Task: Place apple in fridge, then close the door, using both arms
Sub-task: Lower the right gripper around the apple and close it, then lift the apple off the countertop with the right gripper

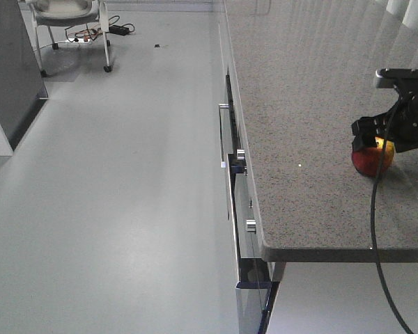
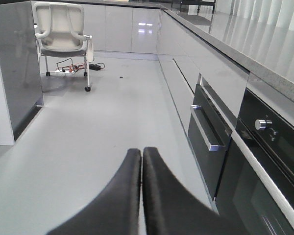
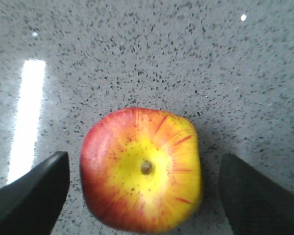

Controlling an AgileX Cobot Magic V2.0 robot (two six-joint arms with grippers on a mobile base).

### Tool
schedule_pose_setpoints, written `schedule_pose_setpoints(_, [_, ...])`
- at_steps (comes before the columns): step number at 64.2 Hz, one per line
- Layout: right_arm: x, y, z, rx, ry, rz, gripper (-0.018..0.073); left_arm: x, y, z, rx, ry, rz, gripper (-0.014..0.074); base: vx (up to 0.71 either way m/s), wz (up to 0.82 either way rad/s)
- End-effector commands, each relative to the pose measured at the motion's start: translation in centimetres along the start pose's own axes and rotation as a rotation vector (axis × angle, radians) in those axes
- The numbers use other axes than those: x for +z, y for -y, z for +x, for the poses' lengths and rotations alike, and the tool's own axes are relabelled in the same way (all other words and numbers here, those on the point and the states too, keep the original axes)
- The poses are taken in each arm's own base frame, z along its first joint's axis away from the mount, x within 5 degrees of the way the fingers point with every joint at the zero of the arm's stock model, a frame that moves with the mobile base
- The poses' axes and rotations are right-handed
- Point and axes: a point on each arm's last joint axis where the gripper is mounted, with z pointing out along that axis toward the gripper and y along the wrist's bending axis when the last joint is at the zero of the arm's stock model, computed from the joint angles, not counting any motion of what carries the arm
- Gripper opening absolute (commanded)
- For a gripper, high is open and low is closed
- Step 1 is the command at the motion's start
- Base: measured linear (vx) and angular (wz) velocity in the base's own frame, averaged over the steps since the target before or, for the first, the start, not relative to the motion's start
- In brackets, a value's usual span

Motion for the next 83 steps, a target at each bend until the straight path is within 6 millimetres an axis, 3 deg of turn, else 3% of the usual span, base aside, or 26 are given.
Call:
schedule_pose_setpoints(1, [-2.0,0.2,-1.2,-0.006,0.092,0.016,0.0591,0.0,0.0,0.0,-0.005,0.059,0.011,-0.0006,0.00,0.00])
schedule_pose_setpoints(15, [-1.3,0.2,-1.1,-0.008,0.074,0.013,0.0553,0.0,0.0,0.0,-0.005,0.059,0.011,-0.0006,0.00,0.00])
schedule_pose_setpoints(28, [-1.6,0.2,-1.1,-0.005,0.082,0.010,0.0321,0.0,0.0,0.0,-0.005,0.059,0.011,-0.0006,0.00,0.00])
schedule_pose_setpoints(34, [-2.9,-0.1,-1.6,-0.021,0.104,-0.004,0.0190,0.0,0.0,0.0,-0.005,0.059,0.011,-0.0006,0.00,0.00])
schedule_pose_setpoints(42, [-7.4,-1.0,-3.2,-0.044,0.216,-0.055,0.0046,0.0,0.0,0.0,-0.005,0.059,0.011,-0.0006,0.00,0.00])
schedule_pose_setpoints(51, [-14.9,-3.5,-3.7,-0.103,0.345,-0.154,-0.0012,0.0,0.0,0.0,-0.005,0.059,0.011,-0.0008,0.00,0.00])
schedule_pose_setpoints(60, [-21.2,-5.9,-2.4,-0.197,0.471,-0.240,-0.0006,0.0,0.0,0.0,-0.005,0.058,0.010,-0.0008,0.00,0.00])
schedule_pose_setpoints(73, [-28.4,-8.9,0.9,-0.300,0.561,-0.415,-0.0004,0.0,0.0,0.0,-0.005,0.058,0.010,-0.0008,0.00,0.00])
schedule_pose_setpoints(83, [-33.5,-10.3,4.0,-0.372,0.640,-0.419,-0.0004,0.0,0.0,0.0,-0.005,0.058,0.010,-0.0008,0.00,0.00])
